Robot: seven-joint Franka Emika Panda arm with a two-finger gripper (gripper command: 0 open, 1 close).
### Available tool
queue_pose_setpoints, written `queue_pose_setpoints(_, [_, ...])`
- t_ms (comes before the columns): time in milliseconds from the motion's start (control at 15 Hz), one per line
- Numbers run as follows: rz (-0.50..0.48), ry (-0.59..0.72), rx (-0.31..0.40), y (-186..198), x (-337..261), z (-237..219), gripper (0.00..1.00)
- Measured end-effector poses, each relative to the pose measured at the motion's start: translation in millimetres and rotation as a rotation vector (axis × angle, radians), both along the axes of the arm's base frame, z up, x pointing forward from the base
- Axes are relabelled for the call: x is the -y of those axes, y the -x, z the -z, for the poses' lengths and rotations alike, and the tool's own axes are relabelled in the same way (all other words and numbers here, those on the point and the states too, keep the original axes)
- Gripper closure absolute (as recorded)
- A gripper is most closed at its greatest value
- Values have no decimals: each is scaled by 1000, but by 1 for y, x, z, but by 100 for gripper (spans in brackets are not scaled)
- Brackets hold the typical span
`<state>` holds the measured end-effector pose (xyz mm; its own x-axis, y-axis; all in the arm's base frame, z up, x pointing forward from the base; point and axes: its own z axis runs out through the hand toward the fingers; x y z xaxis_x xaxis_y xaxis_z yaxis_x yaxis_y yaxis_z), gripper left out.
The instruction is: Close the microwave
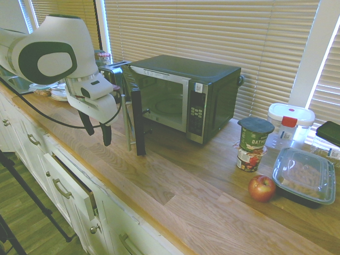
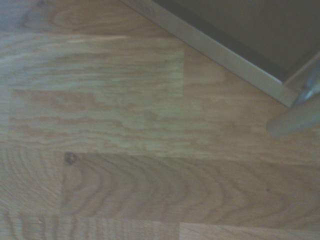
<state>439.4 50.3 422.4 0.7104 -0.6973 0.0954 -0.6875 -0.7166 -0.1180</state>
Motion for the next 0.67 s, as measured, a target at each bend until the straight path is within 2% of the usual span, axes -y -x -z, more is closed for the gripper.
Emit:
queue_pose_setpoints(400, [-4, -8, 31, -18, -18, -37, 0])
queue_pose_setpoints(667, [13, -31, 47, -60, -23, -52, 0])
